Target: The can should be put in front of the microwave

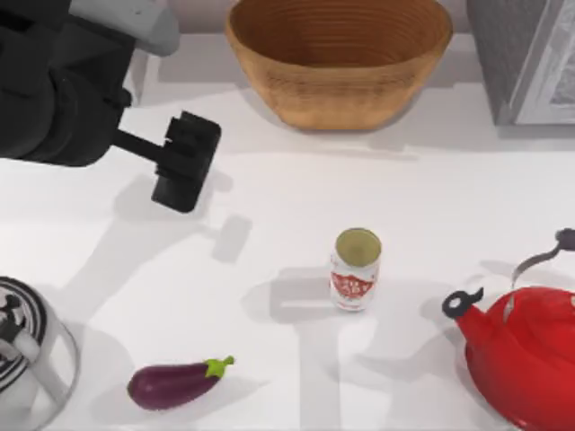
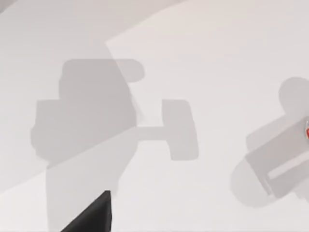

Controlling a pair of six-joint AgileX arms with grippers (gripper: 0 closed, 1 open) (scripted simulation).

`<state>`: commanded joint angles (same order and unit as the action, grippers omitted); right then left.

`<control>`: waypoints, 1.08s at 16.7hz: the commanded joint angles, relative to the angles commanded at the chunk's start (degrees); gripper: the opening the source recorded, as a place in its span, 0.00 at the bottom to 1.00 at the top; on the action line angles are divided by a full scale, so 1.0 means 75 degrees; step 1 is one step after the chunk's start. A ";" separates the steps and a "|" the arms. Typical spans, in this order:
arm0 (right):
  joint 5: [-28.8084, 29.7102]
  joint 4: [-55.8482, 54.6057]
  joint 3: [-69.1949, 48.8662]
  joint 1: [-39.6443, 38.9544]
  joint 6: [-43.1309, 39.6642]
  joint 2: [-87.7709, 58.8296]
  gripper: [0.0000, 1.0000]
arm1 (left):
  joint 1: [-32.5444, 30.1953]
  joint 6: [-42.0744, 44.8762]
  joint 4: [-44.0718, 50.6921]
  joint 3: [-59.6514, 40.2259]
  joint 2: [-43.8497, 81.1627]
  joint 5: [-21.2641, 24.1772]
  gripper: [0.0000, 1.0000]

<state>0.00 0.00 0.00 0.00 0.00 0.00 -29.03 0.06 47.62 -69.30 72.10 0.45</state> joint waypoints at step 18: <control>0.0000 0.0000 0.0000 0.0000 0.0000 0.0000 1.00 | -0.2555 -0.0195 0.4660 -0.7712 0.8325 -0.0031 1.00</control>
<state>0.00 0.00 0.00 0.00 0.00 0.00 -48.19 -1.40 82.57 -127.14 134.53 0.22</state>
